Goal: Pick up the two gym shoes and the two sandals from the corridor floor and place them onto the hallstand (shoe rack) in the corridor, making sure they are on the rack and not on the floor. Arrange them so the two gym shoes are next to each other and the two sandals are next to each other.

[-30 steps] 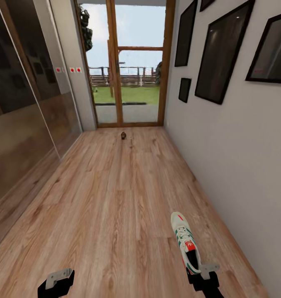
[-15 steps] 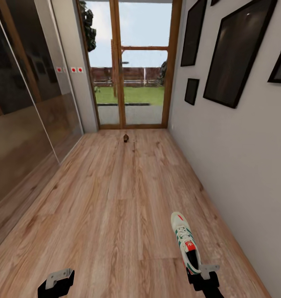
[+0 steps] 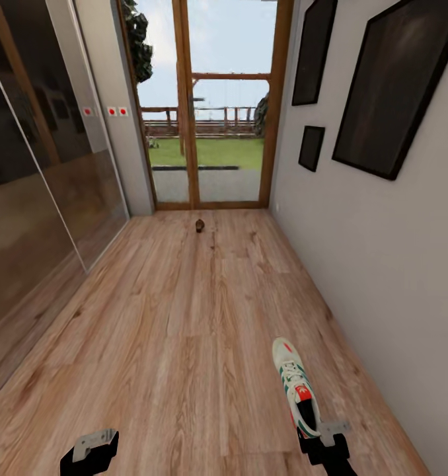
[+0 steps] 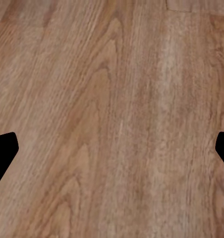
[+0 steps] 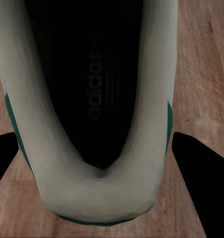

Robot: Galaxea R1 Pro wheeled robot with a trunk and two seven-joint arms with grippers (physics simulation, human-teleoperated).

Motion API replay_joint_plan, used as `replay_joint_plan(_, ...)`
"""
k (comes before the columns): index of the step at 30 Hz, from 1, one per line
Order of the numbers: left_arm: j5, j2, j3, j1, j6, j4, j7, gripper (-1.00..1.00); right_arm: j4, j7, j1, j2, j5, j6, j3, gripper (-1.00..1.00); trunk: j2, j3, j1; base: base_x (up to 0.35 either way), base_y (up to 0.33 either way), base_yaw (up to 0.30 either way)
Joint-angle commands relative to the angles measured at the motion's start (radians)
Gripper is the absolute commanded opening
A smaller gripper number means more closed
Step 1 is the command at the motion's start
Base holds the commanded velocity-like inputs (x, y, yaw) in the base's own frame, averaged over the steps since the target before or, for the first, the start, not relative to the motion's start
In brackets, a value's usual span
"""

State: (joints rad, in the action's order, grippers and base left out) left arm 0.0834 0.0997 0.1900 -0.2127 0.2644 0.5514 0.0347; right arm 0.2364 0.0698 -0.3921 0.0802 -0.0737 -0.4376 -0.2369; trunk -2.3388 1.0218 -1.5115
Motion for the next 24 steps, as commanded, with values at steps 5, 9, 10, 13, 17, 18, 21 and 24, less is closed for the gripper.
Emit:
replay_joint_plan(5, 0.009, 0.000, 0.001, 0.000, 0.003, -0.001, 0.004, 1.00, 0.000, 0.005, -0.001, 0.001, -0.008, -0.003, -0.009, -1.00, 0.000, 0.001, 0.000, 0.338, 0.000, 0.000)
replay_joint_plan(9, 0.009, 0.000, 0.000, 0.000, 0.003, -0.001, 0.004, 1.00, -0.001, 0.005, -0.001, 0.000, -0.008, -0.003, -0.009, -1.00, 0.000, 0.001, 0.000, 0.338, 0.000, 0.000)
replay_joint_plan(10, 0.009, 0.000, 0.000, 0.000, 0.003, -0.001, 0.004, 1.00, 0.000, 0.005, -0.001, 0.000, -0.008, -0.003, -0.009, -1.00, 0.000, 0.001, 0.000, 0.338, 0.000, 0.000)
replay_joint_plan(13, 0.009, 0.000, 0.000, 0.000, 0.003, -0.001, 0.004, 1.00, 0.000, 0.005, -0.001, 0.000, -0.008, -0.003, -0.009, -1.00, 0.000, 0.001, 0.000, 0.338, 0.000, 0.000)
replay_joint_plan(17, 0.009, 0.000, 0.001, 0.000, 0.003, -0.001, 0.004, 1.00, -0.001, 0.005, -0.001, 0.000, -0.008, -0.003, -0.009, -1.00, 0.000, 0.001, 0.000, 0.338, 0.000, 0.000)
replay_joint_plan(18, 0.009, 0.000, 0.001, 0.000, 0.003, -0.001, 0.004, 1.00, -0.001, 0.005, -0.001, 0.000, -0.008, -0.003, -0.009, -1.00, 0.000, 0.001, 0.000, 0.338, 0.000, 0.000)
replay_joint_plan(21, 0.009, 0.000, 0.001, 0.000, 0.003, -0.001, 0.004, 1.00, 0.000, 0.005, -0.001, 0.000, -0.008, -0.003, -0.009, -1.00, 0.000, 0.001, 0.000, 0.338, 0.000, 0.000)
replay_joint_plan(24, 0.009, 0.000, 0.001, 0.000, 0.003, -0.001, 0.004, 1.00, 0.000, 0.005, -0.001, 0.000, -0.008, -0.003, -0.009, -1.00, 0.000, 0.001, 0.000, 0.338, 0.000, 0.000)
